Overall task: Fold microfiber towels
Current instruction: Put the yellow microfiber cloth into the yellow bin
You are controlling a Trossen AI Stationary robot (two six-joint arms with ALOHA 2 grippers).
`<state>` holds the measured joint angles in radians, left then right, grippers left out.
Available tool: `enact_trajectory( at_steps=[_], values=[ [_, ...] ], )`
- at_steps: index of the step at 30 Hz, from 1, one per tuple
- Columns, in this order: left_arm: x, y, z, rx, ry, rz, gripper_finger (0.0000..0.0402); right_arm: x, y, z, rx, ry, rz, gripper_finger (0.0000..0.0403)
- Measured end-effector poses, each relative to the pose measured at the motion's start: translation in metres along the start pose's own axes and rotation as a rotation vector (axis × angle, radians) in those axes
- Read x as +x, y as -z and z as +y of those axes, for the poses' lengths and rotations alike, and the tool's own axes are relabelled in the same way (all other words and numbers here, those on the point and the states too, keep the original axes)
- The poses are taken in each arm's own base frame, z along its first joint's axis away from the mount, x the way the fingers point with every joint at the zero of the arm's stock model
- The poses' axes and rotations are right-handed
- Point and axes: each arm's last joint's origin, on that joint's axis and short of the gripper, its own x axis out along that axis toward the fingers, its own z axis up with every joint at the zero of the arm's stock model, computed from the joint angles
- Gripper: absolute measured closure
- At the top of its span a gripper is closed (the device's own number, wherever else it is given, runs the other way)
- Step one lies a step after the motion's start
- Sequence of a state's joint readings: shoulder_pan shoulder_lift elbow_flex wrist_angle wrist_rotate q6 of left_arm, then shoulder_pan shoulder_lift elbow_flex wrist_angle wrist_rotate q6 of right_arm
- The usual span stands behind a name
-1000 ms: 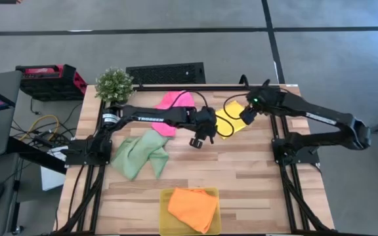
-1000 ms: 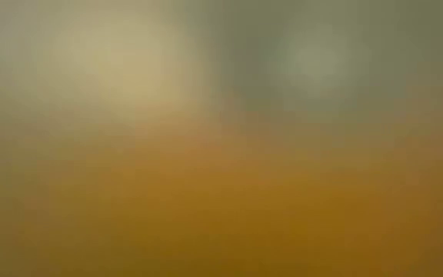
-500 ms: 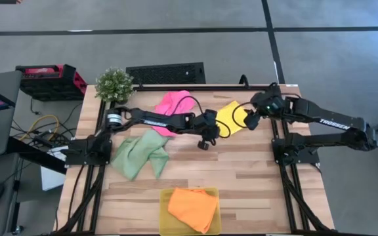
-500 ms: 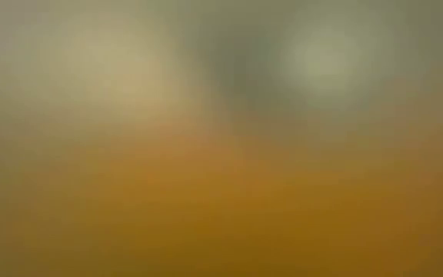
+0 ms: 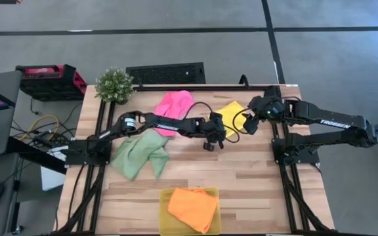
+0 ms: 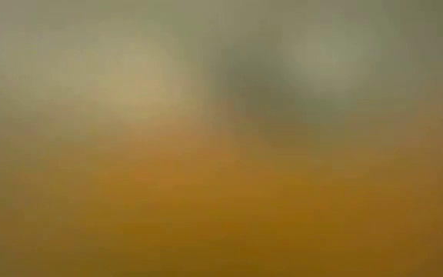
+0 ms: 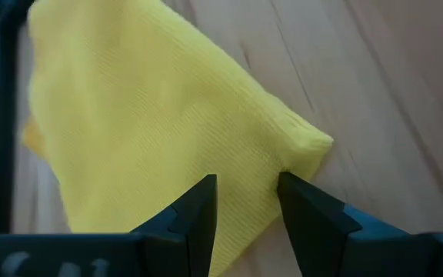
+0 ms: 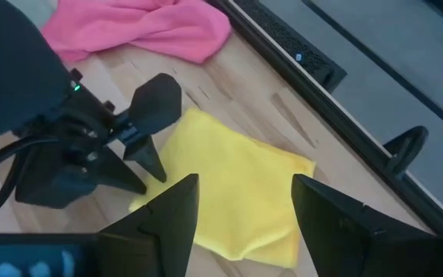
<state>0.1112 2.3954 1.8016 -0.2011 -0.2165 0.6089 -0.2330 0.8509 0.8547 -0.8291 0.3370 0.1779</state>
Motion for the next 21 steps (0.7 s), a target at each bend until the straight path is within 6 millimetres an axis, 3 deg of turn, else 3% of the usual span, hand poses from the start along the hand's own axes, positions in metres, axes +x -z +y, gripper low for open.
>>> enact_trajectory(
  at_steps=[4,11,16,21],
  values=[
    [-0.007,0.000,0.002,-0.014,0.016,0.025,0.0267,0.000,0.000,0.001,-0.002,-0.002,0.000,0.0171],
    [-0.028,-0.017,0.014,-0.011,0.029,0.016,0.0267,0.000,0.000,0.001,-0.002,-0.002,0.000,0.0171],
    [-0.024,-0.014,0.007,-0.015,0.157,-0.014,0.0267,0.000,0.000,0.000,-0.002,-0.001,-0.001,0.0171],
    [-0.008,-0.008,-0.001,-0.019,0.159,-0.011,0.0267,0.000,0.000,0.001,-0.004,-0.001,-0.001,0.0171]
  ],
)
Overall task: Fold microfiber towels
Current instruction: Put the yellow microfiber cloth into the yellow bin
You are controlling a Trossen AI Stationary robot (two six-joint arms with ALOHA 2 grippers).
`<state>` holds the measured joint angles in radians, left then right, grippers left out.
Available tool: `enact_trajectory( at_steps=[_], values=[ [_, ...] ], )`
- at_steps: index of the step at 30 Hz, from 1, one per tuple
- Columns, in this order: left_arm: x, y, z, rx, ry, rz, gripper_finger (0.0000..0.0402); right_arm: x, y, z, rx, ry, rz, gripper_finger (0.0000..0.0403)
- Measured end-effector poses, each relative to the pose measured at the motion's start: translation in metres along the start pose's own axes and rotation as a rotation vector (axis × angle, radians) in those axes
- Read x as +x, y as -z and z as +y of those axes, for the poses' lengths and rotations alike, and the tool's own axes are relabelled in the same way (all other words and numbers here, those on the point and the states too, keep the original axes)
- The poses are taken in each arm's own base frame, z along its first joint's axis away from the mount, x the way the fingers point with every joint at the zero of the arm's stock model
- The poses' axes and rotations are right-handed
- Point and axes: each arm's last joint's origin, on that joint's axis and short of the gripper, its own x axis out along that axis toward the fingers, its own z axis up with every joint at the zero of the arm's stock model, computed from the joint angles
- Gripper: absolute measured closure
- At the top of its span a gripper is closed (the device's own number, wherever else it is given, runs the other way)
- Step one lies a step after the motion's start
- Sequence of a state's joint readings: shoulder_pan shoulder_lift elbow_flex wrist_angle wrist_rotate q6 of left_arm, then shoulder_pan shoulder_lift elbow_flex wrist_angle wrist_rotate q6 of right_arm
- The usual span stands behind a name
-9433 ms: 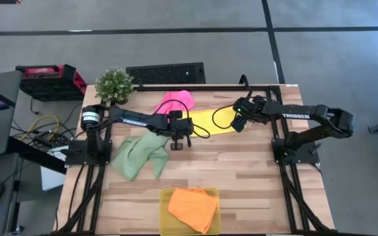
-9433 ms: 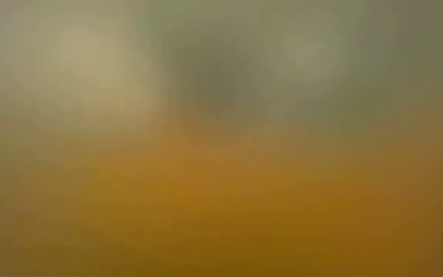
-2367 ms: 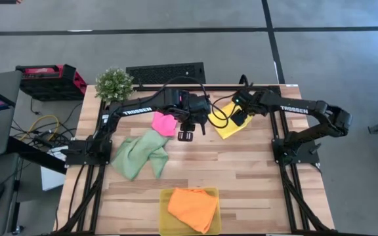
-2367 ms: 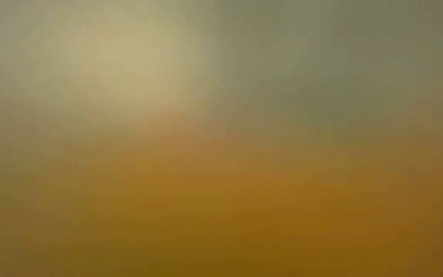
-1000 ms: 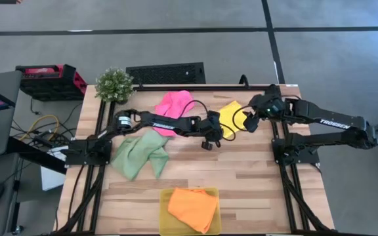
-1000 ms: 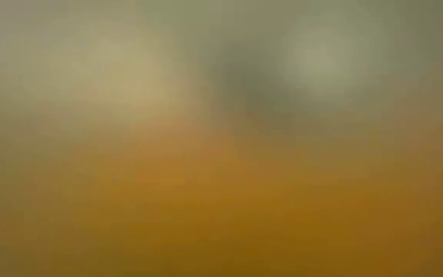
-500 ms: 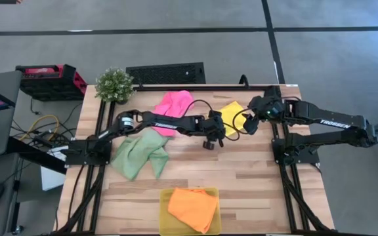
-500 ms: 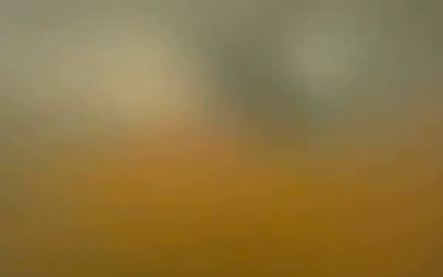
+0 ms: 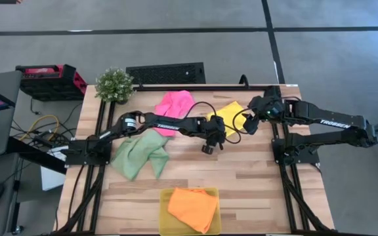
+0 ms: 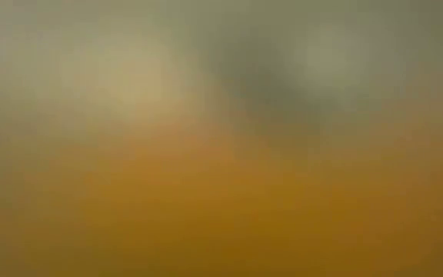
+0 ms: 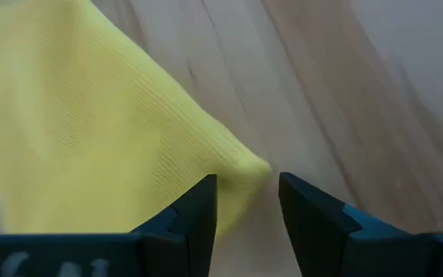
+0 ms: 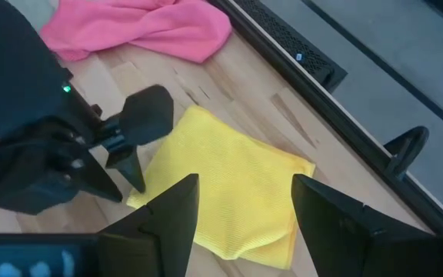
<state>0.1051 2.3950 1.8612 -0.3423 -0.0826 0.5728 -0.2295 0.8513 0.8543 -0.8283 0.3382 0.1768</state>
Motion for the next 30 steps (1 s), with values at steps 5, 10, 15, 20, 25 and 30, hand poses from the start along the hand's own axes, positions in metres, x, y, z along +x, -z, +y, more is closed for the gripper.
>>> enact_trajectory(
  at_steps=[5,10,15,20,25,30],
  values=[
    [0.018,0.004,-0.004,0.005,-0.038,-0.004,0.0267,0.000,0.000,0.000,0.001,0.000,-0.003,0.0171],
    [0.020,0.006,-0.005,0.005,-0.046,0.016,0.0271,0.000,0.000,0.000,0.000,0.000,-0.001,0.0171],
    [0.021,0.007,-0.006,-0.020,-0.075,0.039,0.0340,0.000,0.000,0.000,0.000,0.000,0.000,0.0171],
    [0.018,0.007,-0.010,-0.082,-0.054,0.058,0.0392,0.000,0.000,0.000,-0.001,0.001,0.001,0.0171],
    [-0.006,0.001,-0.021,-0.108,0.018,0.146,0.0399,0.000,0.000,0.000,-0.001,0.001,0.001,0.0171],
    [-0.050,-0.013,-0.037,-0.096,0.112,0.232,0.0400,0.000,0.001,0.000,-0.003,0.001,0.008,0.0171]
  ],
)
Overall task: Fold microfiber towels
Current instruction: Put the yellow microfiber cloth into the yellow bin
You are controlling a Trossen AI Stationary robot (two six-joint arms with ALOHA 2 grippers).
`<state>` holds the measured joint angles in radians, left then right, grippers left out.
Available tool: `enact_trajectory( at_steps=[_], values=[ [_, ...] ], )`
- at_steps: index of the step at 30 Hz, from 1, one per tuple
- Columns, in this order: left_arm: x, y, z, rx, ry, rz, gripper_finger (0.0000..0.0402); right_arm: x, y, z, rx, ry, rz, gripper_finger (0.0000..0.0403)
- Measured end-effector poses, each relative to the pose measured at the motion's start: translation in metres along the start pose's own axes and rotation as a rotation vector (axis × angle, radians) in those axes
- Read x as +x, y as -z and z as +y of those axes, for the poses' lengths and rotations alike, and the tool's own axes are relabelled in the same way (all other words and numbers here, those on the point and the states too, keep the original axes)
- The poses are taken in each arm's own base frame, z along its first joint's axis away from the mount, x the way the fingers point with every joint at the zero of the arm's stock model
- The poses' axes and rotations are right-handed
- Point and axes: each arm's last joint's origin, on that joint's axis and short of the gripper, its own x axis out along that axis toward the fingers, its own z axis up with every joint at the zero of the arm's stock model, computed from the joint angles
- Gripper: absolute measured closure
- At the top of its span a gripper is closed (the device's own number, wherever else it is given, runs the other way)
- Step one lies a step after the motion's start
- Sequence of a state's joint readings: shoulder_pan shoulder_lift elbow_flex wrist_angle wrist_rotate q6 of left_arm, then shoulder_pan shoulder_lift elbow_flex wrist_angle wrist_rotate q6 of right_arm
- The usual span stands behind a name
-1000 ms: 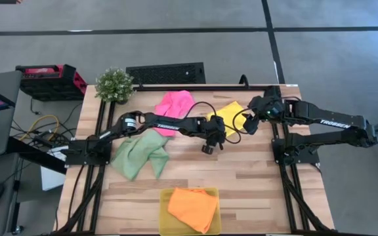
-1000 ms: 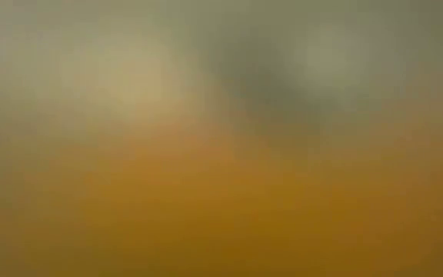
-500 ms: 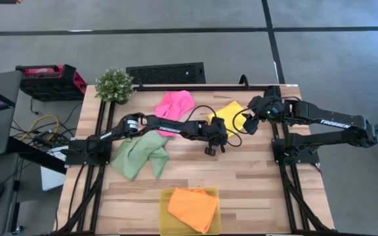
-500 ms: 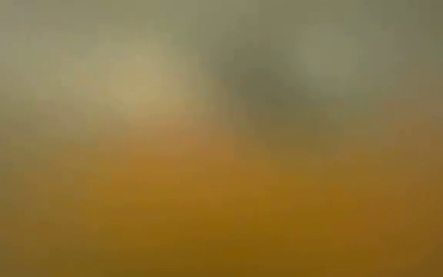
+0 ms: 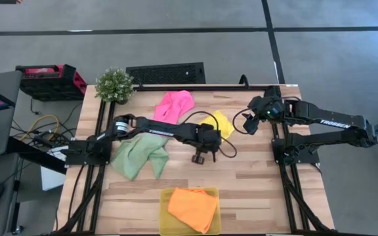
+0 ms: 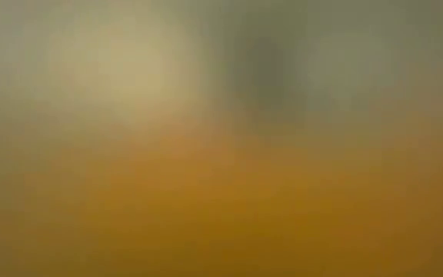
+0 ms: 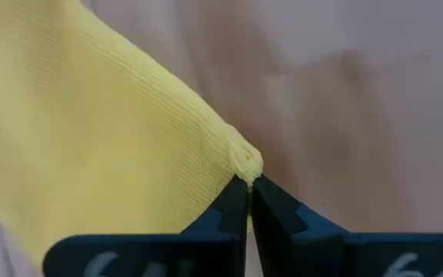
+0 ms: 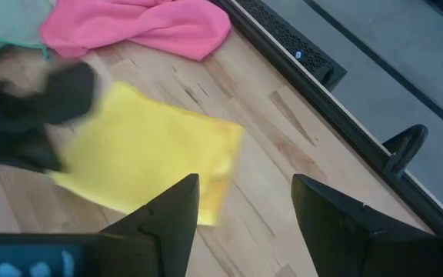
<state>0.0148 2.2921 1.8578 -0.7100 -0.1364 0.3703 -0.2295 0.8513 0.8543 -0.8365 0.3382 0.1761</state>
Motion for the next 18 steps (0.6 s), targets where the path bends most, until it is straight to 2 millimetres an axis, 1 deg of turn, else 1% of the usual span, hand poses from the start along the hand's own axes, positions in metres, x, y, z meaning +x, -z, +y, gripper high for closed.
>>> enact_trajectory(
  at_steps=[2,6,8,10,14,18],
  values=[
    [-0.020,0.000,-0.006,-0.013,0.022,0.027,0.0401,0.000,0.000,0.000,0.000,0.000,0.001,0.0171],
    [-0.050,-0.001,-0.026,-0.039,0.093,0.072,0.0401,0.000,0.000,0.000,0.000,-0.003,0.002,0.0171],
    [-0.068,-0.002,-0.040,-0.054,0.115,0.085,0.0401,0.000,0.000,0.002,-0.005,-0.054,0.011,0.0171],
    [-0.084,-0.004,-0.055,-0.063,0.130,0.097,0.0401,0.000,0.001,0.004,-0.031,-0.144,0.025,0.0171],
    [-0.100,-0.007,-0.092,-0.038,0.157,0.114,0.0401,-0.001,0.002,0.009,-0.061,-0.315,0.048,0.0171],
    [-0.113,-0.012,-0.131,-0.003,0.182,0.092,0.0401,-0.003,0.002,0.013,-0.073,-0.386,0.056,0.0171]
  ],
)
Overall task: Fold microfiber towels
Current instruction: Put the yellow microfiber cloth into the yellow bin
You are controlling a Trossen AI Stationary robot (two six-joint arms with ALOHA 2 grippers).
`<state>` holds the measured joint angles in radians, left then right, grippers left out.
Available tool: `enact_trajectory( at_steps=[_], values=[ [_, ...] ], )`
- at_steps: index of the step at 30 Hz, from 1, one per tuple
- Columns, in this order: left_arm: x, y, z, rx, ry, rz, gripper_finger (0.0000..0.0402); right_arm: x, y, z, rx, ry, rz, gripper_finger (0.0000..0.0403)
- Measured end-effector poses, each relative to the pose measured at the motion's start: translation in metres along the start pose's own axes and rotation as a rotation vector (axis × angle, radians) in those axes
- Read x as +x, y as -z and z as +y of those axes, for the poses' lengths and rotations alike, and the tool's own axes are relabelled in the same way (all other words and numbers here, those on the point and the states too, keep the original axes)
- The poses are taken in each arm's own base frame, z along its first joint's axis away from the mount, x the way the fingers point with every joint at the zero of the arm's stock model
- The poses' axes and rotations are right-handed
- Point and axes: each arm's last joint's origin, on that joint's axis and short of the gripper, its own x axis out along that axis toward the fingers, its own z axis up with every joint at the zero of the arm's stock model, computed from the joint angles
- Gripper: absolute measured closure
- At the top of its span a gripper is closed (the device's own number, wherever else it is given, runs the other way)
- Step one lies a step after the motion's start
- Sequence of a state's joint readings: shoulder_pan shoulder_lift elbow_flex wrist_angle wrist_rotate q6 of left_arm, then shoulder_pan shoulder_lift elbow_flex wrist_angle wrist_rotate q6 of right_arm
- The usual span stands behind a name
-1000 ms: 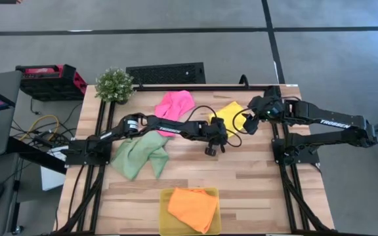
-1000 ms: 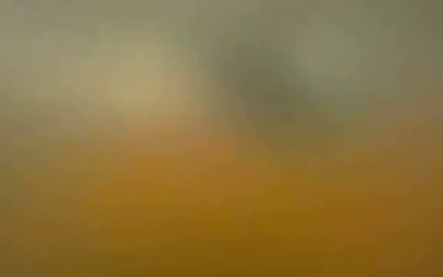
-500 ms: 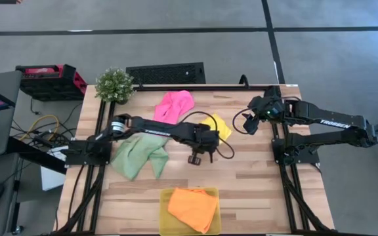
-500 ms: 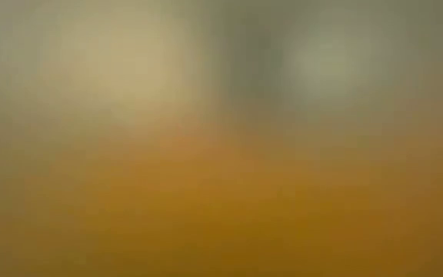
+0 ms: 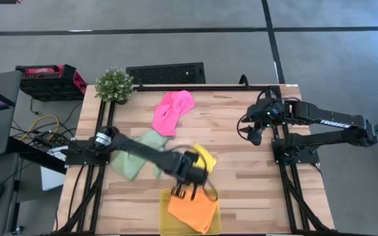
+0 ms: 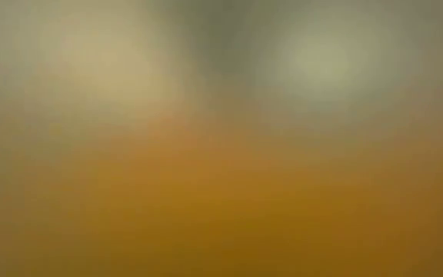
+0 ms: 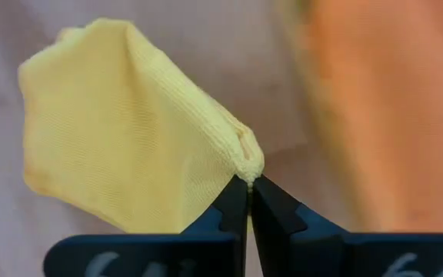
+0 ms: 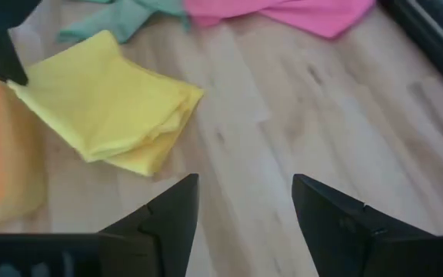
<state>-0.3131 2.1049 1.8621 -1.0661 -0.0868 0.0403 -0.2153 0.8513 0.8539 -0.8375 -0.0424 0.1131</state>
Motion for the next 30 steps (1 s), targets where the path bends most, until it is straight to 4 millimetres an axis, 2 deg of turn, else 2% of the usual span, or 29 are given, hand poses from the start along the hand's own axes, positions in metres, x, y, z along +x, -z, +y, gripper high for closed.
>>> enact_trajectory(
  at_steps=[9,17,19,24,30],
  values=[
    [-0.012,-0.003,-0.075,-0.033,-0.024,-0.073,0.0401,0.000,0.003,0.019,-0.088,-0.091,0.015,0.0171],
    [-0.048,-0.012,-0.117,-0.077,-0.061,-0.222,0.0401,-0.001,0.006,0.035,-0.163,-0.163,0.018,0.0171],
    [-0.051,-0.012,-0.127,-0.085,-0.045,-0.250,0.0401,-0.002,0.007,0.037,-0.161,-0.174,0.020,0.0171],
    [-0.049,-0.011,-0.148,-0.098,0.011,-0.276,0.0401,-0.003,0.009,0.043,-0.190,-0.201,0.026,0.0171],
    [-0.024,-0.016,-0.170,-0.102,0.062,-0.283,0.0401,-0.004,0.011,0.050,-0.223,-0.231,0.025,0.0171]
  ],
)
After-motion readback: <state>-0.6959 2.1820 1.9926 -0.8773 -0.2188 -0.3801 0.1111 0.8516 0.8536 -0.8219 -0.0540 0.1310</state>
